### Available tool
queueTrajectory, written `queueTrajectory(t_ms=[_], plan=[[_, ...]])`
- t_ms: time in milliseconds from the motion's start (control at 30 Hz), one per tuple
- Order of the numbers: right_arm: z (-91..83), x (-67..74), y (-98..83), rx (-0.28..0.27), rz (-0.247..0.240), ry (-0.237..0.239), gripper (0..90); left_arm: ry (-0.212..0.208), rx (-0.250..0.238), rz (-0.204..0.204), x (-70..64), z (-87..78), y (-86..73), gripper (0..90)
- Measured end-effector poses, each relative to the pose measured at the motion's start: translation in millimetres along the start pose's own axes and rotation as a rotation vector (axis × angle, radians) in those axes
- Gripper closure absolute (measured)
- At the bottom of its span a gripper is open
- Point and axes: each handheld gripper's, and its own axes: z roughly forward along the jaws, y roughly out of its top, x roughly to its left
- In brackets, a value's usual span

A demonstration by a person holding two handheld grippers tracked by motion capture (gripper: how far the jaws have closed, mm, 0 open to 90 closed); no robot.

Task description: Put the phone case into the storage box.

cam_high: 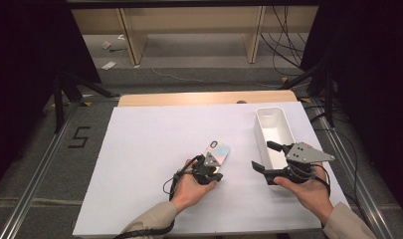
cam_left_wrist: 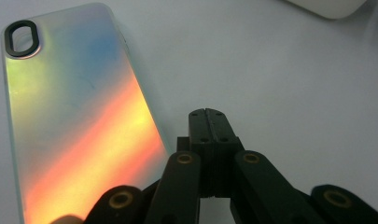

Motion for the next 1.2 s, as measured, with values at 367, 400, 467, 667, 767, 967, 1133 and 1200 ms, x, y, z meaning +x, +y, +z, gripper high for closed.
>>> queueTrajectory(t_ms=[367,400,467,667,767,967,1133,1200], plan=[[0.2,0.5,-0.4,0.005,0.003,0.004,17.8,0.012,0.026,-0.003,3.1,2.7,-2.6,90.0],[0.2,0.6,-0.4,0.005,0.004,0.004,17.8,0.017,0.027,-0.006,3.8,2.0,-2.8,90.0],[0.1,0.3,-0.2,0.003,0.002,0.004,17.8,0.021,0.031,-0.013,5.5,0.8,-3.5,90.0],[-0.1,0.1,-0.2,0.005,0.003,0.004,17.9,0.032,0.039,-0.027,9.7,-2.8,-5.9,90.0],[-0.4,-0.2,0.0,0.003,0.003,0.003,17.9,0.041,0.045,-0.041,14.7,-6.9,-8.8,90.0],[-0.5,-0.3,-0.1,0.003,0.003,0.002,18.0,0.060,0.057,-0.069,25.0,-15.3,-15.0,90.0],[-0.5,-0.1,-0.3,0.005,0.004,0.002,18.0,0.076,0.060,-0.086,32.4,-20.5,-18.9,90.0],[-0.6,0.0,-0.3,0.006,0.005,0.002,18.0,0.083,0.064,-0.084,33.7,-21.5,-19.5,90.0]])
